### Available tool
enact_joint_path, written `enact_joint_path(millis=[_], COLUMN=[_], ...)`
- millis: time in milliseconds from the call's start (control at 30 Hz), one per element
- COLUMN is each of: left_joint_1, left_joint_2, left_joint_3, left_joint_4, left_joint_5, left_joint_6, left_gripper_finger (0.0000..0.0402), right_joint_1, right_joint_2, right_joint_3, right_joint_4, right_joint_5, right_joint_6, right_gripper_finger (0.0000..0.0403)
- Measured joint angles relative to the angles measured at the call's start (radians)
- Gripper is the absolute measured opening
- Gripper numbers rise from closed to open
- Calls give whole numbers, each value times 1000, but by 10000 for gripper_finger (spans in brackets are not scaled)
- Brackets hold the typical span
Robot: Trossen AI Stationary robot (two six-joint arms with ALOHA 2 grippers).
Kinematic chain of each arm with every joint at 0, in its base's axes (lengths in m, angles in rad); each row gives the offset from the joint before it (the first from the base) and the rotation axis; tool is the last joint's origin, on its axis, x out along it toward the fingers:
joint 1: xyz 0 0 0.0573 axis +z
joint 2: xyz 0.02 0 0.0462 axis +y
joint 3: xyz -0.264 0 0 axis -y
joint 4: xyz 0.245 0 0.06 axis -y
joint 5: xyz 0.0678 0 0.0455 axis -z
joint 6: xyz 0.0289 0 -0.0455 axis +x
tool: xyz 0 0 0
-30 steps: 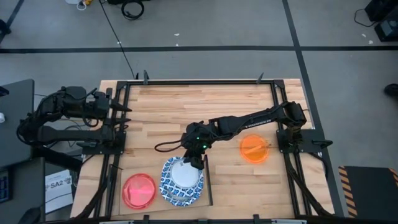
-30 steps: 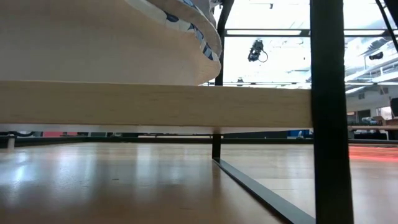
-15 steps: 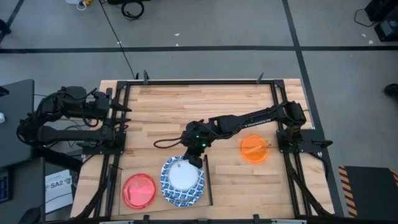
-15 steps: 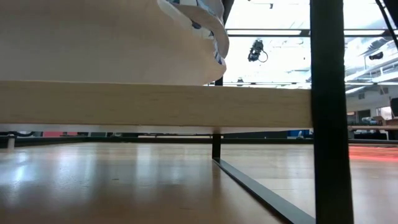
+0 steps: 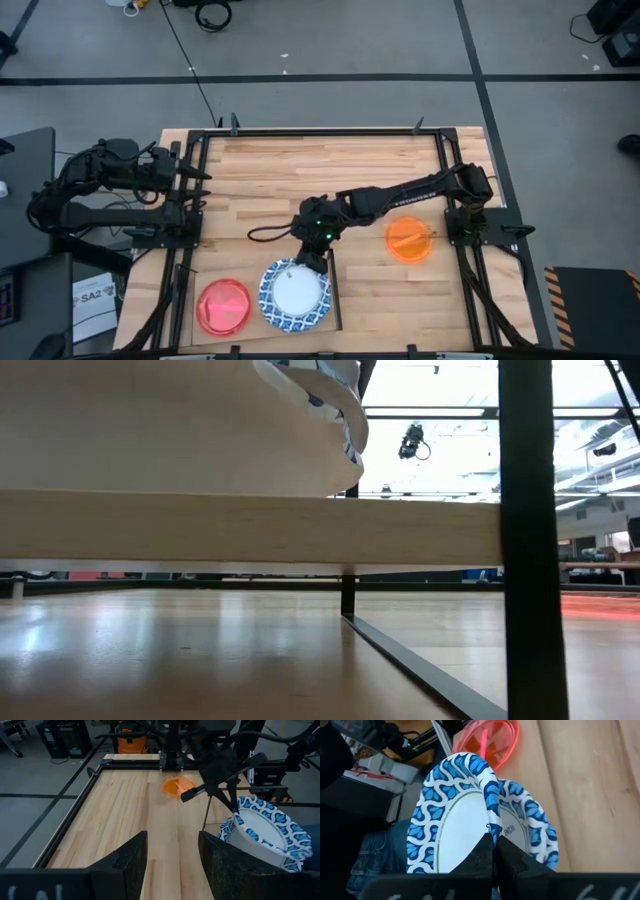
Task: Place and stack plates onto a shelf
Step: Stack the blue bowl on top of the other blue bowl on the shelf
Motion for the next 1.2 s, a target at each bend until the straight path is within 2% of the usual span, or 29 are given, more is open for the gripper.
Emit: enact_joint_path(millis=[200, 400, 667, 933, 1200], left_joint_1=[0, 0, 0, 0, 0], left_joint_2=[0, 0, 0, 0, 0], left_joint_3=[0, 0, 0, 0, 0], left_joint_4=[0, 0, -4, -7, -7], left_joint_5=[0, 0, 0, 0, 0], left_joint_6=[0, 0, 0, 1, 0], left_gripper_finger=[183, 183, 183, 183, 183], right_joint_1=[20, 20, 15, 16, 16], right_joint_2=[8, 50, 48, 48, 48], right_joint_3=[1, 1, 1, 1, 1], right_joint_4=[20, 30, 72, 70, 71], right_joint_5=[46, 6, 4, 3, 63], right_joint_6=[-19, -6, -10, -10, -81], right_gripper_finger=[10, 14, 38, 91, 155])
